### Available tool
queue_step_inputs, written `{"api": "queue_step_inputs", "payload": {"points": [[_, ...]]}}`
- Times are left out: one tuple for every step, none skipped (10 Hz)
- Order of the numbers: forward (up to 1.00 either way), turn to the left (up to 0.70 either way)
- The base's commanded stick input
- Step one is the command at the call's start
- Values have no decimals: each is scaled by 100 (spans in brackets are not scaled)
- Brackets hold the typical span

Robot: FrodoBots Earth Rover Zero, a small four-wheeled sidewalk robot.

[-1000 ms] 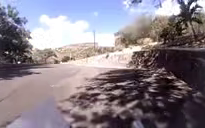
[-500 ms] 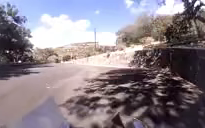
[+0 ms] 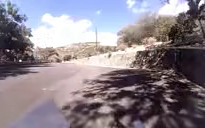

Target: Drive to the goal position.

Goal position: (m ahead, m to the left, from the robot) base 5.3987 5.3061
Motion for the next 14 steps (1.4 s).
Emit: {"api": "queue_step_inputs", "payload": {"points": [[50,0],[50,0],[50,0],[50,0],[50,0],[50,30],[50,50],[50,41],[50,17],[50,0],[50,9],[50,35],[50,43],[50,48]]}}
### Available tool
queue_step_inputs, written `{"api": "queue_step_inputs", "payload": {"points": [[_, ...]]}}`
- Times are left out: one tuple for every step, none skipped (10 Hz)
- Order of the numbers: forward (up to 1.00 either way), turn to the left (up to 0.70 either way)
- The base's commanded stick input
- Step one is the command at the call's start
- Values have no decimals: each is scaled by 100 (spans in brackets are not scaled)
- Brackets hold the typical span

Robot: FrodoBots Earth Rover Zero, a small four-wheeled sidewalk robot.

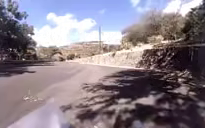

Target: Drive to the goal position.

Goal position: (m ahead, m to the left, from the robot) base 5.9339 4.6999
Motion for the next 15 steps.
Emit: {"api": "queue_step_inputs", "payload": {"points": [[50,50],[50,50],[50,50],[50,50],[50,50],[50,32],[50,0],[50,0],[50,0],[50,0],[50,0],[50,0],[50,0],[50,0],[50,0]]}}
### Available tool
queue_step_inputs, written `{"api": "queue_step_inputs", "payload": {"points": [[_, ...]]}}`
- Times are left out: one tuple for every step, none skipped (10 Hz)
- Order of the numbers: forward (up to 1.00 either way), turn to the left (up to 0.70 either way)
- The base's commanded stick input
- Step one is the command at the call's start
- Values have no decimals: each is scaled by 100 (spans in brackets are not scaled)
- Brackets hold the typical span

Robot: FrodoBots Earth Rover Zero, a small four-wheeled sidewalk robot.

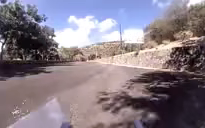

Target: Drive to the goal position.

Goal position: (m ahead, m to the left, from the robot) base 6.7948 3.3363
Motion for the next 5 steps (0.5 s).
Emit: {"api": "queue_step_inputs", "payload": {"points": [[50,0],[50,0],[50,0],[50,0],[50,0]]}}
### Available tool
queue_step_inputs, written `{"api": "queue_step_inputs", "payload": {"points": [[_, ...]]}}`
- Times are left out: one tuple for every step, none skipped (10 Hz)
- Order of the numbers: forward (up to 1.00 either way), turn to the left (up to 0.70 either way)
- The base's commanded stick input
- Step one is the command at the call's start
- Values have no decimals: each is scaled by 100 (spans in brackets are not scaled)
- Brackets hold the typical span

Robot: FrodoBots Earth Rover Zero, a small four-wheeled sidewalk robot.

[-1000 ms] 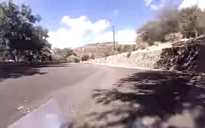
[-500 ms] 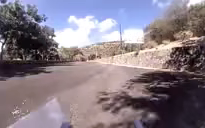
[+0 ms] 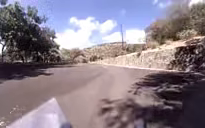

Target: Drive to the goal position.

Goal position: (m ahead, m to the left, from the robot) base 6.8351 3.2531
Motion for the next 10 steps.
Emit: {"api": "queue_step_inputs", "payload": {"points": [[50,0],[50,0],[50,0],[50,0],[50,0],[50,0],[50,0],[50,0],[50,0],[50,0]]}}
